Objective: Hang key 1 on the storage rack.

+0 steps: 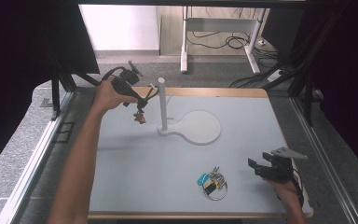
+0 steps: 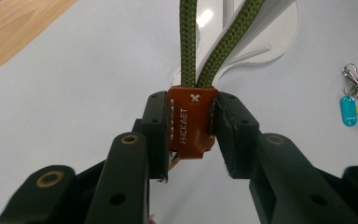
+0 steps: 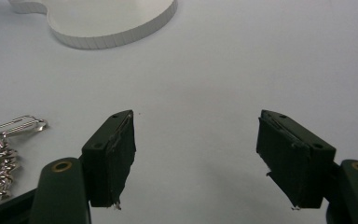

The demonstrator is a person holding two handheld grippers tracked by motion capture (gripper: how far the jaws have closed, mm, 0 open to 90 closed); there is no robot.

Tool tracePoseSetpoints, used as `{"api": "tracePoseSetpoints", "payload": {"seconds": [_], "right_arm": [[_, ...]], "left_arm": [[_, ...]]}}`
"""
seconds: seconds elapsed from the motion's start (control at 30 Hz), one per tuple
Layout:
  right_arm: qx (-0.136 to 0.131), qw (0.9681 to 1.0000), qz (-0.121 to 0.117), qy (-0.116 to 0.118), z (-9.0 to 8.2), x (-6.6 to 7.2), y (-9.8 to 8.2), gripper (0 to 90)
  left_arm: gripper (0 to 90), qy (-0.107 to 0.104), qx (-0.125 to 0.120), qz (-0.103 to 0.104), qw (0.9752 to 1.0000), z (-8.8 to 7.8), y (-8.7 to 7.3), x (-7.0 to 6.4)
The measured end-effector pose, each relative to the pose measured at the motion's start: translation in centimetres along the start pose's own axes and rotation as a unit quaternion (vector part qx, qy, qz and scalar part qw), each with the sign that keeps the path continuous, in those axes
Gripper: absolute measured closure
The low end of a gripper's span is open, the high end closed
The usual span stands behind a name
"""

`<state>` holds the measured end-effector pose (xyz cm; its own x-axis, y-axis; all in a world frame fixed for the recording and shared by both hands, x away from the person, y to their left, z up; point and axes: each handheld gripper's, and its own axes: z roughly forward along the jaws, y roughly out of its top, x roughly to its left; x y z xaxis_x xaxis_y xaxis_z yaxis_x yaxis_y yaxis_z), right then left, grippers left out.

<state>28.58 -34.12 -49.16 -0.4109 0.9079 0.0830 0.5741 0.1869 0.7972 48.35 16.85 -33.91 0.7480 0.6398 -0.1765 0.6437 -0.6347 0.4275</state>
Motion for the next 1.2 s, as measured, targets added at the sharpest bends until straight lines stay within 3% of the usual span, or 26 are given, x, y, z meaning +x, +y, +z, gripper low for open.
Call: {"api": "tracePoseSetpoints", "payload": {"seconds": [0.33, 0.67, 0.93, 1.2], "right_arm": [[0.001, 1.0000, 0.002, 0.005, 0.2, 0.0, 0.0, 28.7], [0.000, 1.0000, 0.001, 0.004, 0.0, 0.0, 0.0, 28.7], [0.003, 1.0000, -0.002, -0.002, -0.1, 0.2, 0.0, 28.7], [0.002, 0.9997, -0.017, 0.020, -0.1, 0.8, 0.1, 28.7]], "left_arm": [[66.3, 0.005, 0.011, 0.013, 0.9999, 1.2, 0.3, -0.6], [64.3, 0.018, -0.002, 0.015, 0.9997, 1.0, -0.4, -1.0], [60.8, 0.015, -0.023, 0.025, 0.9993, 0.1, -2.1, -2.2], [59.8, 0.011, -0.044, 0.039, 0.9982, -0.9, -4.3, -3.7]]}}
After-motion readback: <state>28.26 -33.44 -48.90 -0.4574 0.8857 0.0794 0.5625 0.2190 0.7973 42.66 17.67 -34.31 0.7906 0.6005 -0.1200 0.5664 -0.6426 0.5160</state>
